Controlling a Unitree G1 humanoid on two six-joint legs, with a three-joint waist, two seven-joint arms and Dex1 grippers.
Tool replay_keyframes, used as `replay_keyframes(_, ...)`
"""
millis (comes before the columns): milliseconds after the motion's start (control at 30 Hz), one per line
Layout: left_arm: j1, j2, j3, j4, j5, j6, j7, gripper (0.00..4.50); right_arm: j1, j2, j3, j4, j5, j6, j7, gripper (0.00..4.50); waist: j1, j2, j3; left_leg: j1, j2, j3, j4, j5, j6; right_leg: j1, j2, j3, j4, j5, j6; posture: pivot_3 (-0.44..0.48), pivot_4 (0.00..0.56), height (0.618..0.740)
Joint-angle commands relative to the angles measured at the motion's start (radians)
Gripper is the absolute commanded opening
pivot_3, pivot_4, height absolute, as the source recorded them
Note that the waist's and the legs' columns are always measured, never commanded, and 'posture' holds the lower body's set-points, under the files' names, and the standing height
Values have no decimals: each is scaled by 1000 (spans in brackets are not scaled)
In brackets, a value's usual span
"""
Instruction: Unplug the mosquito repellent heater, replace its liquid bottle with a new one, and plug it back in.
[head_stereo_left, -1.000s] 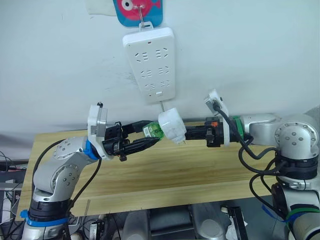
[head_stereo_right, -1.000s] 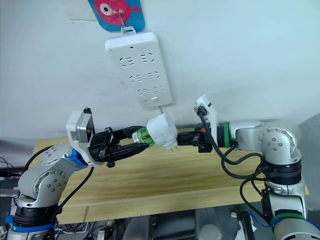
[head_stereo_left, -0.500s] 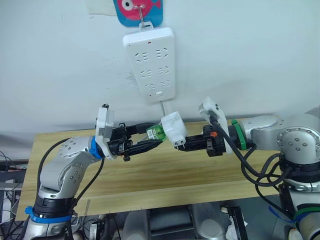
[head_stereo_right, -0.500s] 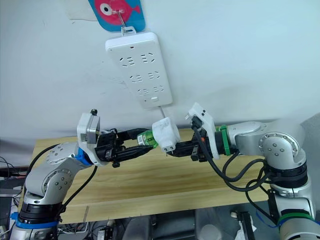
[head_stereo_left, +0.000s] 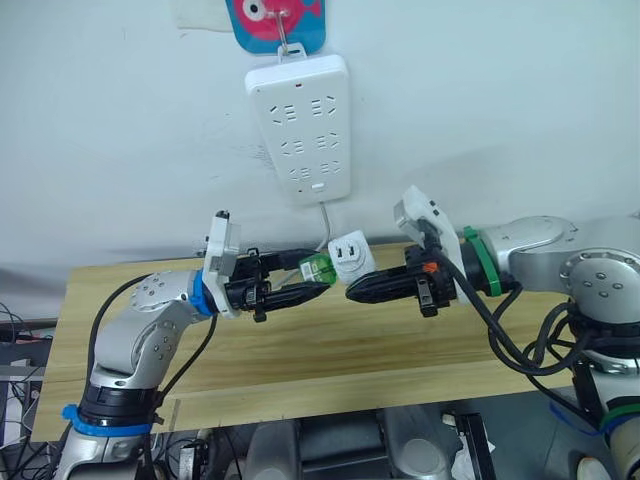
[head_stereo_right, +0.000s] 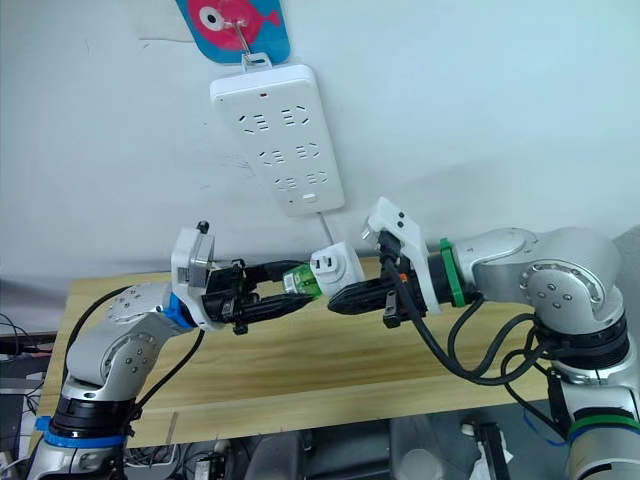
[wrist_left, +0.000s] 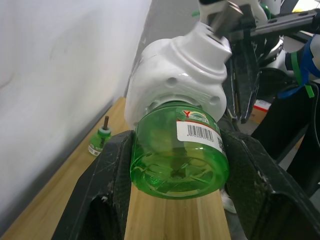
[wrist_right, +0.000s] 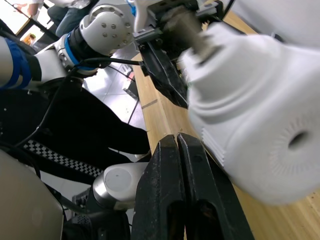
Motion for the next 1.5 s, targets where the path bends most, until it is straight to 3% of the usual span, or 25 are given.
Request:
replay_keyframes(33,-4,-5,-3,-21,-5,-23,-25,2276,-39,-15,-5,-24,2,-36,43,67,0,0,0,0,0,0,0,0,0,0,0,0,0,0,0,-241,312,740)
replay_keyframes(1500,63,-6,45,-141,-114,70,0,2276,-134,152,8,169,-208,-174,-1,67,-18,0,0,0,0,0,0,0,0,0,0,0,1,0,0,-209,296,740)
